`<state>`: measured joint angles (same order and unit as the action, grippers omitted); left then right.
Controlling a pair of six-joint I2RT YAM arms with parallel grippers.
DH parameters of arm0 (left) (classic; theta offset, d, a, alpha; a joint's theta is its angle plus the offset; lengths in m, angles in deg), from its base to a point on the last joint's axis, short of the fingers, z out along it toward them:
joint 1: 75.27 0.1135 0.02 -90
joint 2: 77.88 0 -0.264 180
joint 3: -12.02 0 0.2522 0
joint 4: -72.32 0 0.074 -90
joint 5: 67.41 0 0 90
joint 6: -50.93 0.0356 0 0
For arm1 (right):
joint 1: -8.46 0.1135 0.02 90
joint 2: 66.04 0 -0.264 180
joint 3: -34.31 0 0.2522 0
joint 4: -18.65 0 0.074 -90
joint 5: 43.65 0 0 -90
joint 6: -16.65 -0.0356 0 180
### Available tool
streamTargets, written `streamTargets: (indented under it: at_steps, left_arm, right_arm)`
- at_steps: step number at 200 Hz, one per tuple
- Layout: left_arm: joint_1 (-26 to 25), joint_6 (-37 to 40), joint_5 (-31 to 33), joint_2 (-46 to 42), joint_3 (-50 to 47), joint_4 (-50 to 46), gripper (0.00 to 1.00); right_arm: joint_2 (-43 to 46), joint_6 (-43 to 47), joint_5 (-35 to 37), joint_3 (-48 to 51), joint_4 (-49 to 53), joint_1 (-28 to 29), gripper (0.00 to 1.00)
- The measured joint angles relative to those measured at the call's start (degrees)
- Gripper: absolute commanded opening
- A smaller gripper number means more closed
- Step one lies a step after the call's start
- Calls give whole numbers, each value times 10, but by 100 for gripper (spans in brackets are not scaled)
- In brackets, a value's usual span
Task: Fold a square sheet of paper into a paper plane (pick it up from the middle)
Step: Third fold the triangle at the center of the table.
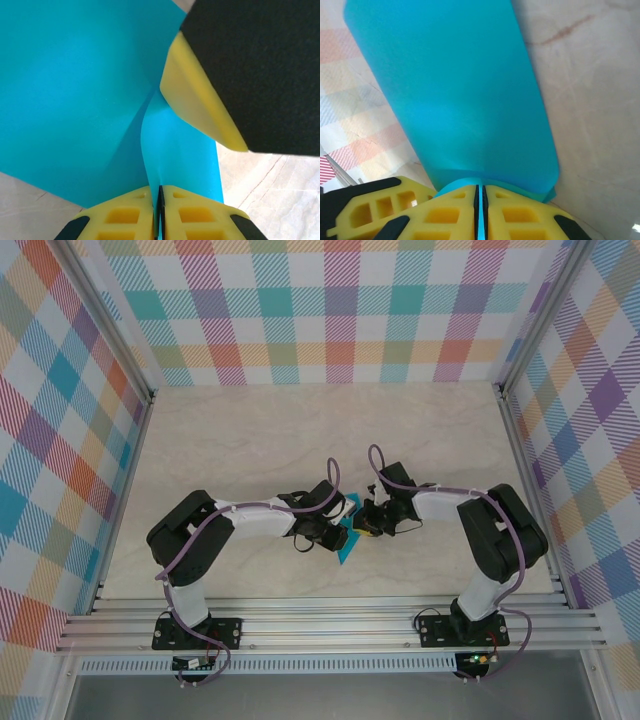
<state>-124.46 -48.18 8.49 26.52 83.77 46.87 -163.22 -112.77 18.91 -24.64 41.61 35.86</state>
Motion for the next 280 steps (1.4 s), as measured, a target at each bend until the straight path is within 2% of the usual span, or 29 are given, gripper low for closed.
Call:
streamTargets:
  at_steps: [105, 172, 280]
  left_arm:
    - [0, 0, 0, 0, 0, 0, 12]
    - [0, 0, 0, 0, 1, -1, 12]
    - [0, 7, 0, 1, 4, -4, 12]
  right_arm:
    - [9, 9, -21, 64, -107, -22, 13]
    - [97, 13, -15, 72, -108, -23, 14]
    - [26, 13, -9, 89, -137, -29, 14]
